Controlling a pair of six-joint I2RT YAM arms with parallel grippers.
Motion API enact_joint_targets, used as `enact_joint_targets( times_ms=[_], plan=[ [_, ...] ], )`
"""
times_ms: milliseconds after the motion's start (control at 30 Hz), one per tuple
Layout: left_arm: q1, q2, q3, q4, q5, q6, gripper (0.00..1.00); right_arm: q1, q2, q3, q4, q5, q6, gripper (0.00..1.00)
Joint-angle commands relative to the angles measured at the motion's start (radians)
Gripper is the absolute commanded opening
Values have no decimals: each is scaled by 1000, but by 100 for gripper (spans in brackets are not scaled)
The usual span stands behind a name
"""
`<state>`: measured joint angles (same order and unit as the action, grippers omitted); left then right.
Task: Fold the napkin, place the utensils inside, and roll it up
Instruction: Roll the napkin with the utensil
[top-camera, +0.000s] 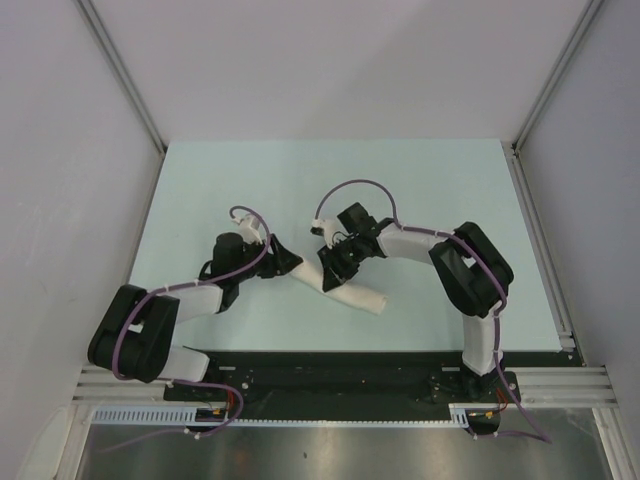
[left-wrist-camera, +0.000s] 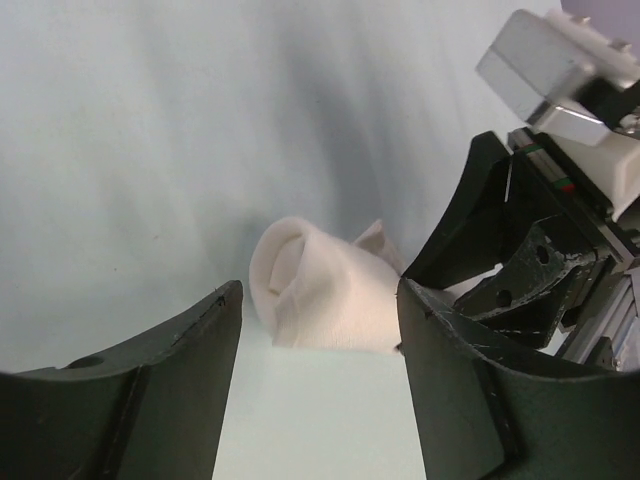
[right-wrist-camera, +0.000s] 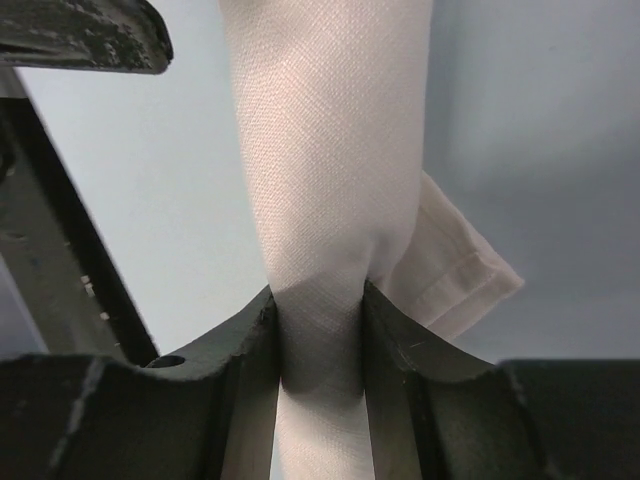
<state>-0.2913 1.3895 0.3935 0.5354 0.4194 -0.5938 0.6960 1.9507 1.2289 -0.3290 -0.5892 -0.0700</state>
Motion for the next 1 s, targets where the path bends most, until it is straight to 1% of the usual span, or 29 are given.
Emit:
enact_joint_targets(
  times_ms=[0, 367, 433, 533, 567, 600, 633, 667, 700, 767, 800, 900, 933, 967],
  plan=[
    [6, 6, -10, 74, 41, 22, 68, -12, 48, 37, -45, -224, 44, 38],
    [4, 75, -8, 123, 107, 5, 60, -47, 120, 66, -41, -270, 47, 39],
    [4, 92, -12, 138, 108, 2, 57, -49, 125, 70, -44, -271, 47, 39],
    [3, 123, -5, 159, 119, -8, 46, -49, 120, 75, -47, -271, 47, 40],
    [3, 132, 2, 170, 121, -15, 38, -50, 117, 78, -48, -268, 47, 41],
    [3, 140, 7, 173, 130, -18, 33, -52, 114, 81, -65, -255, 45, 43],
    [3, 158, 11, 176, 130, -23, 28, -55, 96, 86, -74, -245, 44, 46],
    [3, 164, 21, 175, 130, -27, 15, -56, 87, 95, -85, -230, 44, 50],
    [4, 170, 24, 173, 125, -29, 11, -59, 74, 99, -103, -195, 45, 55],
    [3, 183, 39, 161, 118, -32, 5, -69, 25, 113, -122, -147, 52, 58],
    [3, 186, 44, 158, 114, -34, 4, -70, 2, 113, -128, -97, 61, 61],
    [3, 198, 65, 144, 108, -40, 4, -64, -87, 110, -122, 18, 64, 63],
    [4, 203, 71, 137, 104, -43, 3, -44, -108, 104, -114, 57, 62, 63],
    [3, 207, 83, 127, 99, -43, 2, -26, -155, 90, -108, 145, 56, 64]
  ],
)
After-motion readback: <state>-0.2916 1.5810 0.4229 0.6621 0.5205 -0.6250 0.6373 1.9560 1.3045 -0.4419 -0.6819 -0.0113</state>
